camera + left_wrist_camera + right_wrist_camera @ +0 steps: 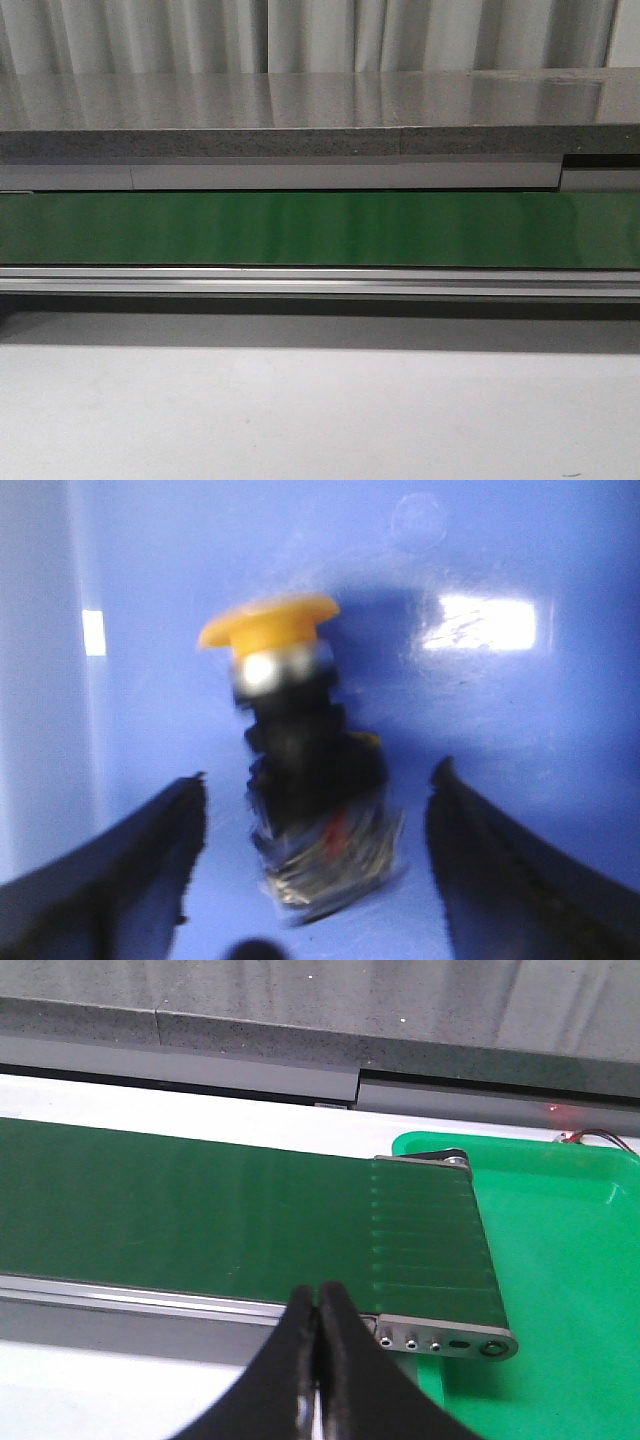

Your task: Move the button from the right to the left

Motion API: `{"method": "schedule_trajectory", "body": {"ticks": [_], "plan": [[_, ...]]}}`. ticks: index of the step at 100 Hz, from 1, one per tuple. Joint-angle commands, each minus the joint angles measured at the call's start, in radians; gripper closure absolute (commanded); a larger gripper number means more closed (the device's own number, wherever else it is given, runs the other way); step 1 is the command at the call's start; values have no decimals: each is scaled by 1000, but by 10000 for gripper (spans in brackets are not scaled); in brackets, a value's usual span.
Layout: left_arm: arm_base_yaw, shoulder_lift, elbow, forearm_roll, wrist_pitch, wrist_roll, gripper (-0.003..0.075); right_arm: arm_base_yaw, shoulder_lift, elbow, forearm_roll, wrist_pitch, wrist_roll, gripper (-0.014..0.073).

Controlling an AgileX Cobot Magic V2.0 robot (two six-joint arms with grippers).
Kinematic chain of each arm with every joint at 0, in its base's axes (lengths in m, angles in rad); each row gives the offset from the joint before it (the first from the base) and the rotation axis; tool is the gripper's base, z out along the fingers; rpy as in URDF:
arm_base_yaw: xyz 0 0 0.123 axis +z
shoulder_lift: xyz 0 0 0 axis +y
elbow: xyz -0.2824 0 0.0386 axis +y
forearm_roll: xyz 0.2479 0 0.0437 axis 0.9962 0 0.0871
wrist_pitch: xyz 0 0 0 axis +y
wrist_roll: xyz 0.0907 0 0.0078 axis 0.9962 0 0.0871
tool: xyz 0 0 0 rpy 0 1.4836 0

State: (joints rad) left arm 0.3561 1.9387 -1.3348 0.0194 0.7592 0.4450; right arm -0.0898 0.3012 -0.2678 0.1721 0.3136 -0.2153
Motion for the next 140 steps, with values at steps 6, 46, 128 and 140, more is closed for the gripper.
{"method": "schedule_trajectory", "body": {"ticks": [6, 46, 128, 140], "plan": [[-2, -52, -27, -1, -32, -1, 132, 3, 5, -28, -5, -80, -9, 660], [-2, -177, -58, -19, -9, -12, 348, 3, 5, -28, -5, -80, -9, 660], [-255, -528, -44, -400, 36, 18, 741, 3, 5, -28, -5, -80, -9, 660], [-297, -574, -6, -432, 18, 18, 741, 3, 5, -28, -5, -80, -9, 660]]}}
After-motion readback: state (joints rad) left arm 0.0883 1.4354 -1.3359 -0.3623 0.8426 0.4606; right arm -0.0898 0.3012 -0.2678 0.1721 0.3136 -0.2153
